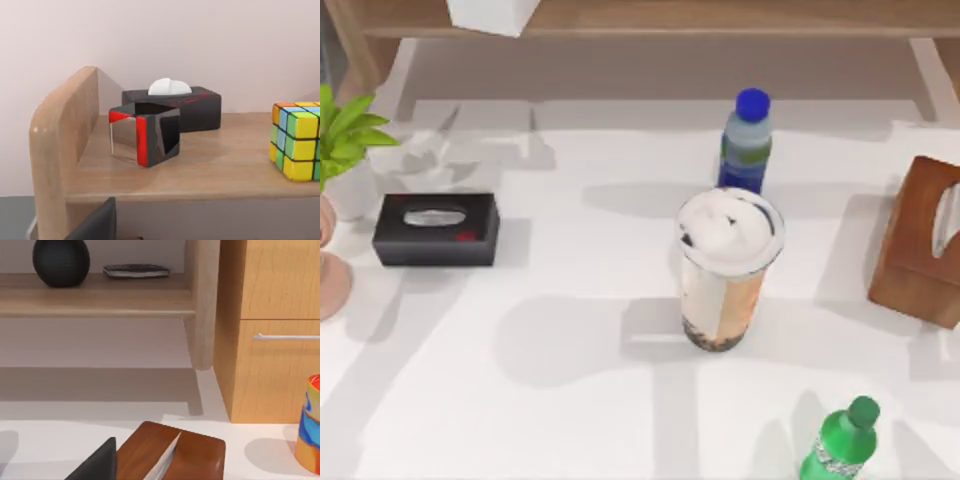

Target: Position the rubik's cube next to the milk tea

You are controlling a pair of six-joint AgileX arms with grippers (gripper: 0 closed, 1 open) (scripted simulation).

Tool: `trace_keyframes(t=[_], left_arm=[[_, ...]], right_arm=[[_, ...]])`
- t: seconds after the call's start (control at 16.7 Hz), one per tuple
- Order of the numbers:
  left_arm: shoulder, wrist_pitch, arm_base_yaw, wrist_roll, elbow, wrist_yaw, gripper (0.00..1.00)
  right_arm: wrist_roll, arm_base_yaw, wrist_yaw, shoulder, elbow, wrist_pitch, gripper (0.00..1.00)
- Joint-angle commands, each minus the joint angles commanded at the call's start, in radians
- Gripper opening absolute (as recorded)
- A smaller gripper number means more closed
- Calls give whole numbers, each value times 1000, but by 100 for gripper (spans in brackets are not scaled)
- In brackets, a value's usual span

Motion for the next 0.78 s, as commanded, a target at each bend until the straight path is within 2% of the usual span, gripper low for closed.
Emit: trace_keyframes(t=[0.18,0.36,0.6,0.78], left_arm=[[303,9,-78,-1,268,-78,100],[527,6,-132,-15,449,-147,100],[681,-1,-162,-43,553,-205,100],[694,-1,-164,-47,559,-212,100]], right_arm=[[0,0,0,0,0,0,100],[0,0,0,0,0,0,100],[0,0,0,0,0,0,100],[0,0,0,0,0,0,100]])
